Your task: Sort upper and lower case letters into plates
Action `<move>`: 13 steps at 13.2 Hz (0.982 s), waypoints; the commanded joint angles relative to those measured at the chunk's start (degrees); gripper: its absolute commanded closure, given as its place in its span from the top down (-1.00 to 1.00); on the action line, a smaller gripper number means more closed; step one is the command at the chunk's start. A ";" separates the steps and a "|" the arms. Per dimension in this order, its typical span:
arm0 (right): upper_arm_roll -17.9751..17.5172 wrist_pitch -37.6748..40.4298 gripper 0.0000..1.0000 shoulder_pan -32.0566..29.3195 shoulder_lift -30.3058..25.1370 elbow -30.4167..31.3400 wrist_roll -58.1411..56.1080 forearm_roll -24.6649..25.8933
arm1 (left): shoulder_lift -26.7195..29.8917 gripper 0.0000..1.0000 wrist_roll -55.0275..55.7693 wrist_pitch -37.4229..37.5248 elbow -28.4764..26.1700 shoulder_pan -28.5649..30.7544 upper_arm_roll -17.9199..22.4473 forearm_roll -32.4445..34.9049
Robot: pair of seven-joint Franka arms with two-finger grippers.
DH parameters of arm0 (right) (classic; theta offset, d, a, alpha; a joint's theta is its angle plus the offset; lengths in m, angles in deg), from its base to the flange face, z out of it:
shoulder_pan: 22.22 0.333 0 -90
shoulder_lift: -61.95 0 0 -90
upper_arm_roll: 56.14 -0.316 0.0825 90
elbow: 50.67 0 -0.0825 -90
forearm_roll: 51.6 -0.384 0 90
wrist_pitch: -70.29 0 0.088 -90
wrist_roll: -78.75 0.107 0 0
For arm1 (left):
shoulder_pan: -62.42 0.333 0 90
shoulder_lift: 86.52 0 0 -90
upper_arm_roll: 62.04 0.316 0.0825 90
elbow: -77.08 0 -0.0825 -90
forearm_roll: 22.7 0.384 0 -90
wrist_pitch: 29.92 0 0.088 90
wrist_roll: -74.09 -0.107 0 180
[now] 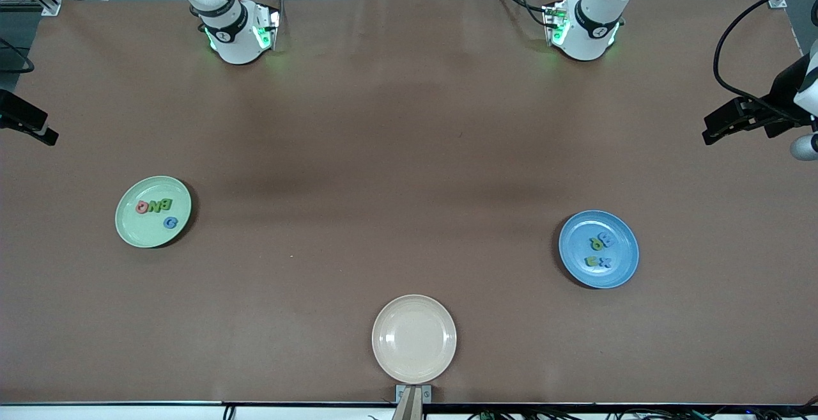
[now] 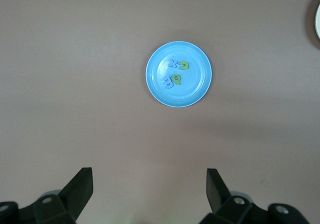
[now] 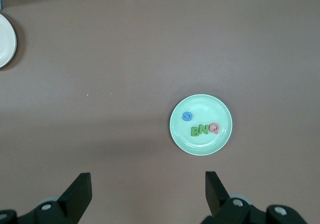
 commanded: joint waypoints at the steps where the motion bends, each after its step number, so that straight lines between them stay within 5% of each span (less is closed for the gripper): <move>1: -1.46 0.61 1.00 -1.56 0.06 -0.60 0.64 0.56 | 5.34 1.00 -0.85 -0.32 -6.98 -1.23 0.95 -0.86; 13: -1.38 -0.18 1.00 -1.39 0.06 -0.87 0.55 1.00 | 5.97 1.00 -0.85 -4.19 -9.28 -1.49 -0.11 -0.95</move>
